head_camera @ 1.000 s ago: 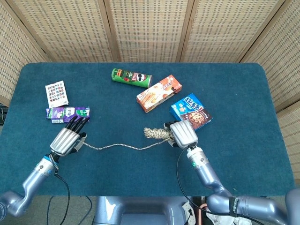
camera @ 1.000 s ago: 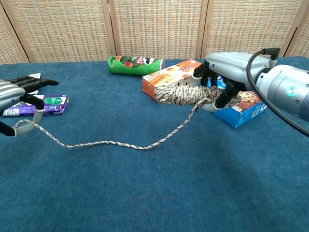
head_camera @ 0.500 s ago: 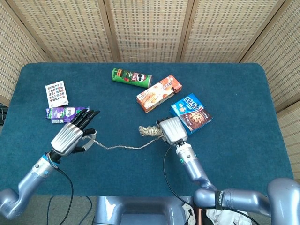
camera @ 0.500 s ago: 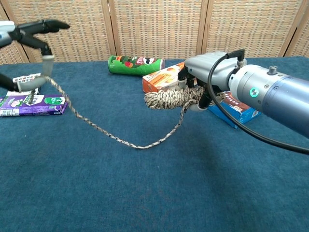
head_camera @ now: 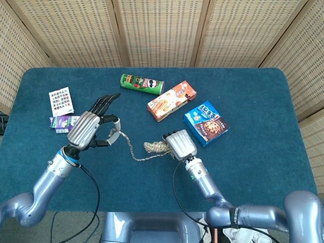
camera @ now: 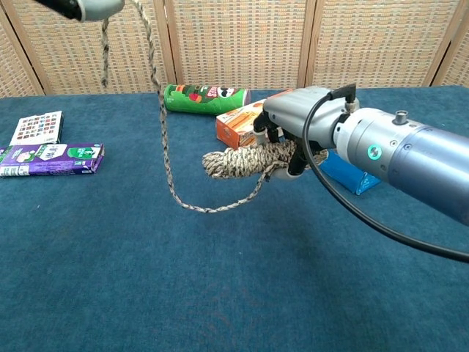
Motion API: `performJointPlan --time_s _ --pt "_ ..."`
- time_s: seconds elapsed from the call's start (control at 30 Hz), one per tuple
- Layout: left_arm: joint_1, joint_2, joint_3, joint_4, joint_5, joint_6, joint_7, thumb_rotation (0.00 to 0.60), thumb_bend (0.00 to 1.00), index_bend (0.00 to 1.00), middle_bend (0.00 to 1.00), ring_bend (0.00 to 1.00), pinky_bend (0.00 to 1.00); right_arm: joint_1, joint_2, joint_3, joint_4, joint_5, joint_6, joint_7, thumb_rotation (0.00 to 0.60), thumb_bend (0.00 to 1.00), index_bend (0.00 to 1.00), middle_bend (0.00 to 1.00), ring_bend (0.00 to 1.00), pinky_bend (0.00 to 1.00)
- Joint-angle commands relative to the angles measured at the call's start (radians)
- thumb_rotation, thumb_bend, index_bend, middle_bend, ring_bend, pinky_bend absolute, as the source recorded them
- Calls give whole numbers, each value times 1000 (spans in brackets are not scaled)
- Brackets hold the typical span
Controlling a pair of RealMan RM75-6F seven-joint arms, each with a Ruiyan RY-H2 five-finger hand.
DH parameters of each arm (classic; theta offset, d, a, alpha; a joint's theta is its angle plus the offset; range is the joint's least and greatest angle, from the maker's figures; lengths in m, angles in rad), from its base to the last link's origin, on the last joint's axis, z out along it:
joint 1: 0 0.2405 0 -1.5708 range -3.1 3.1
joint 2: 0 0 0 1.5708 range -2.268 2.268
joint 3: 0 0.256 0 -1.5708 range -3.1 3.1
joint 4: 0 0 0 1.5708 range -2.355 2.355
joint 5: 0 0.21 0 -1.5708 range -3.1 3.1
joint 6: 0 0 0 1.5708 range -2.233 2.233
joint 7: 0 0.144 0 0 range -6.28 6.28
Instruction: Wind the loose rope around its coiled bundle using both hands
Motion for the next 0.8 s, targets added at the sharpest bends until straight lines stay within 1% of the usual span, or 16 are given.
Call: performJointPlan --time_s 0.03,0.17,0.33,0.37,0.4,0.47,0.53,0.63,0.7,0.8 --pt "-70 -51 -130 -75 -206 -49 -20 600 435 727 0 0 0 4 -6 -6 2 -6 3 -3 600 553 656 682 493 720" --pt "-129 -78 -219 -104 -371 -65 1 600 438 728 0 0 0 9 -15 -26 16 -27 7 -16 600 554 658 684 494 720" --pt "-177 -93 -328 -160 -560 -43 4 600 440 728 0 0 0 12 -22 -54 37 -48 5 -32 600 555 661 687 500 740" --pt "-182 -92 -342 -173 -586 -35 5 600 441 728 0 0 0 12 -24 -57 40 -48 5 -36 600 555 662 688 501 740" --pt "-185 -89 -350 -186 -601 -29 14 600 442 728 0 0 0 12 -27 -58 43 -45 5 -39 600 555 662 688 501 740" --pt "-188 -72 -342 -217 -602 -21 51 600 444 729 0 0 0 11 -35 -51 47 -30 8 -39 600 555 662 688 501 740" --pt "-182 -54 -318 -245 -584 -13 93 600 444 729 0 0 0 10 -39 -35 42 -9 12 -30 600 556 663 689 501 740" --pt "-166 -42 -292 -272 -558 -7 106 600 443 731 0 0 0 12 -34 -20 38 11 18 -38 600 561 665 693 504 742" --pt "-164 -47 -291 -273 -547 -2 98 600 444 735 0 0 0 16 -28 -21 34 14 16 -47 600 562 666 693 505 743" --pt "-173 -70 -315 -264 -557 15 69 600 448 737 0 0 0 21 -11 -43 23 -11 8 -62 600 562 667 694 505 743"
